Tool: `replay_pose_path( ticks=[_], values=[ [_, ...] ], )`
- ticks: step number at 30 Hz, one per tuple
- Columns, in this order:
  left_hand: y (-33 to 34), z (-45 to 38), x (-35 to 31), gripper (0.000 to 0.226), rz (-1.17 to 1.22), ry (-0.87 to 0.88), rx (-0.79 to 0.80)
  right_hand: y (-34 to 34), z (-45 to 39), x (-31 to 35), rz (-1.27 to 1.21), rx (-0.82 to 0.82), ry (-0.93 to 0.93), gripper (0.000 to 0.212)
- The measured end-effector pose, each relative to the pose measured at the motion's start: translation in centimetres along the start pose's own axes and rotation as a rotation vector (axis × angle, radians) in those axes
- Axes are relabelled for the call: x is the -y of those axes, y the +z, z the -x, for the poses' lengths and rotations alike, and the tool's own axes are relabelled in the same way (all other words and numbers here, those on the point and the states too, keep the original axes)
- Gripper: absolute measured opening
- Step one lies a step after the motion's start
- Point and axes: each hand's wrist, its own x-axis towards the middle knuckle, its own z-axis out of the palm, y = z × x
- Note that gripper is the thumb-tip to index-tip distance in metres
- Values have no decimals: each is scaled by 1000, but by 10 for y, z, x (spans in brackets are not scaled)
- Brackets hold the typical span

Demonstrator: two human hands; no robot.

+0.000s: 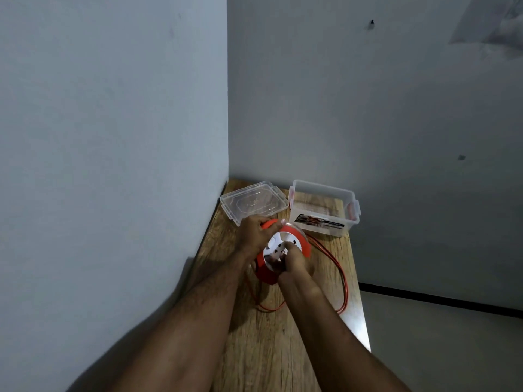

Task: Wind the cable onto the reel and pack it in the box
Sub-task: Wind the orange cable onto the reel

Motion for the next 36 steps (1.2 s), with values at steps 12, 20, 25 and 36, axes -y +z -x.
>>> replay_pose_path(
  ticks=[12, 20, 25, 36],
  values=[
    [-19, -15, -9, 44, 12, 15, 122, -52, 23, 3, 1633, 178, -1734, 47],
    [-29, -4, -18, 30, 15, 18, 291, -61, 24, 7, 1916, 267, -1710, 62],
    [-29, 3, -20, 21, 9, 30, 344, -62, 26, 8, 1896, 330, -1779, 63],
    [-32, 13, -27, 35, -17, 60, 279, -56, 41, 7, 1658, 200, -1530, 62]
  ],
)
